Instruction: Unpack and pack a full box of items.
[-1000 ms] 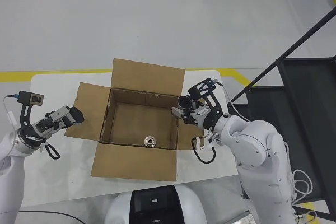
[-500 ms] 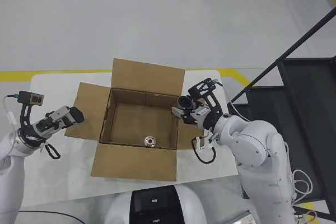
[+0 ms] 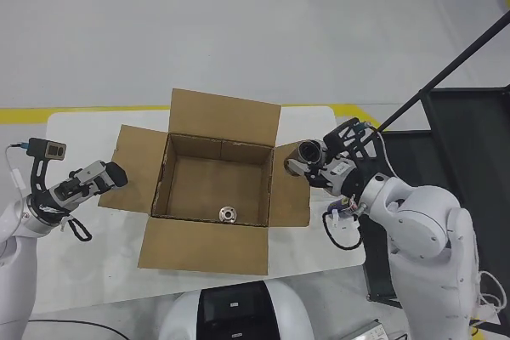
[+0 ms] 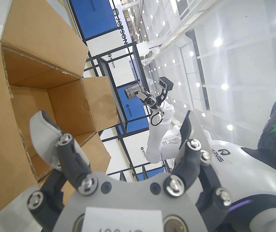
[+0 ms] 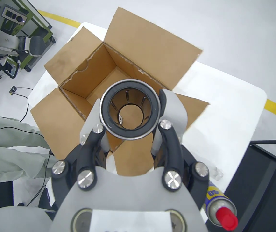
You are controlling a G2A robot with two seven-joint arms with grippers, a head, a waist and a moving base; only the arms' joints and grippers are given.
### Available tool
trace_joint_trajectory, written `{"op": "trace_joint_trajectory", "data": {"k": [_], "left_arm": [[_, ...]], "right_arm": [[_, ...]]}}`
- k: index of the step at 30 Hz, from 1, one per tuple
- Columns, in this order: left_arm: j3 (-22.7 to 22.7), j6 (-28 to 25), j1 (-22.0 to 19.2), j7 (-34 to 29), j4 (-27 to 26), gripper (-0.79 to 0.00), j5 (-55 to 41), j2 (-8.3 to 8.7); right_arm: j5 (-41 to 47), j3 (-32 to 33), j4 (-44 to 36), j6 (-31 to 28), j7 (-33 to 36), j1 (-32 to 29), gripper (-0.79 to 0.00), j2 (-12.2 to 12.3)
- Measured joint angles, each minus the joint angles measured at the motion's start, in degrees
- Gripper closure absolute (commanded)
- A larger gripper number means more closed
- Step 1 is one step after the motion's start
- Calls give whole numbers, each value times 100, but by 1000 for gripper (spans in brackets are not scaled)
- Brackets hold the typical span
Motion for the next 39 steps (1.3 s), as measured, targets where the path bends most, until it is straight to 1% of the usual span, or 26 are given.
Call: {"op": "trace_joint_trajectory", "data": {"k": [5, 8, 10, 13, 15, 32, 34, 37, 39], "left_arm": [[0, 0, 0, 0, 0, -785, 0, 0], [0, 0, 0, 0, 0, -785, 0, 0], [0, 0, 0, 0, 0, -785, 0, 0], [0, 0, 0, 0, 0, -785, 0, 0], [0, 0, 0, 0, 0, -785, 0, 0], [0, 0, 0, 0, 0, -785, 0, 0], [0, 0, 0, 0, 0, -785, 0, 0], [0, 0, 0, 0, 0, -785, 0, 0], [0, 0, 0, 0, 0, -785, 0, 0]], "right_arm": [[302, 900, 63, -435, 2, -558, 0, 85], [253, 1191, 172, -634, -96, -894, 0, 118], [296, 1269, 203, -706, -201, -1107, 0, 129], [418, 1279, 233, -734, -309, -1328, 0, 140], [575, 1215, 322, -612, -186, -1432, 0, 146], [584, 1209, 330, -597, -133, -1432, 0, 147], [579, 1184, 346, -580, -223, -1445, 0, 148], [568, 1146, 285, -768, -492, -1538, 0, 167], [503, 1221, 248, -1148, -718, -1724, 0, 185]]}}
